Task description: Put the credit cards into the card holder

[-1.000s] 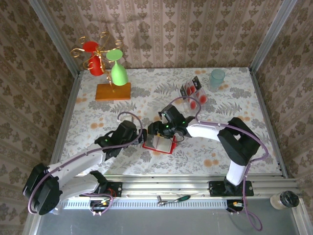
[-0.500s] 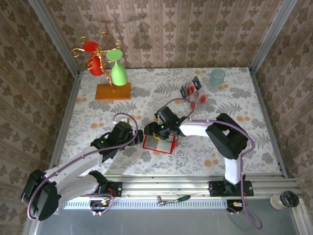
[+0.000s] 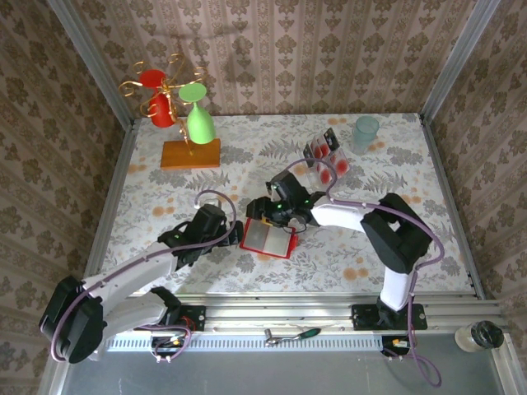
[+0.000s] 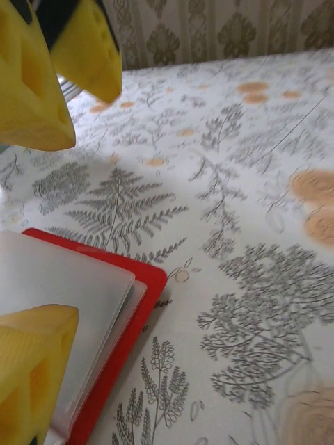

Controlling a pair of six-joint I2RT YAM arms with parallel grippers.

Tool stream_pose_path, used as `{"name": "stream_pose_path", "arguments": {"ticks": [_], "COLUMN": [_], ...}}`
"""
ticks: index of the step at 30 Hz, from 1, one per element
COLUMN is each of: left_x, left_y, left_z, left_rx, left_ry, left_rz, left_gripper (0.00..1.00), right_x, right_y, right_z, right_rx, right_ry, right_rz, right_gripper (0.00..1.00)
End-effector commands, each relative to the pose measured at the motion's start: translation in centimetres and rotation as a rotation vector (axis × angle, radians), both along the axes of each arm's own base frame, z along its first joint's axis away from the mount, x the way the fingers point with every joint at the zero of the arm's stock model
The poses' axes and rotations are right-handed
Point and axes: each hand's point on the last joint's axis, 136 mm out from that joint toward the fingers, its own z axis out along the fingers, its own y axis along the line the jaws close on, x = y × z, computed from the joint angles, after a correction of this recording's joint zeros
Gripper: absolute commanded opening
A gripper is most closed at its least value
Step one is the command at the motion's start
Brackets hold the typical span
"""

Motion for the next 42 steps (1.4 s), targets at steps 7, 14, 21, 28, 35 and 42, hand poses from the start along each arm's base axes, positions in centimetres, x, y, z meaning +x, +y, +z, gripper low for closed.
{"name": "stream_pose_path", "arguments": {"ticks": [7,14,21,28,35,42], "left_x": [1.0,0.9,0.8,0.4,0.2,0.0], "left_y": [-4.1,-6.0,-4.7,-3.1,-1.9,-1.6], "left_z": [1.4,0.0,-2.0,-3.5,-4.7,-5.2], "left_rx": [0.014,0.100,0.173,0.220,0.225,0.224], "left_ry": [-0.035,-0.021,0.008,0.029,0.051,0.057], "left_rz": [-0.111,-0.188,-0.144,-0.104,-0.076,-0.070], "left_gripper": [1.00,1.00,1.00,1.00,1.00,1.00], "right_x": [-1.7,-4.5,-6.9,-7.2,-6.2,-5.1], "right_y": [-6.1,-12.3,-13.8,-13.2,-13.2,-13.7], "right_z": [1.4,-0.3,-2.8,-4.6,-4.5,-3.8], "right_rx": [-0.194,-0.465,-0.536,-0.515,-0.528,-0.535], "right_ry": [-0.085,-0.119,-0.075,-0.042,-0.053,-0.069], "right_rz": [-0.038,-0.046,-0.029,-0.024,-0.037,-0.058], "right_gripper": [0.60,0.60,0.59,0.49,0.10,0.00]}}
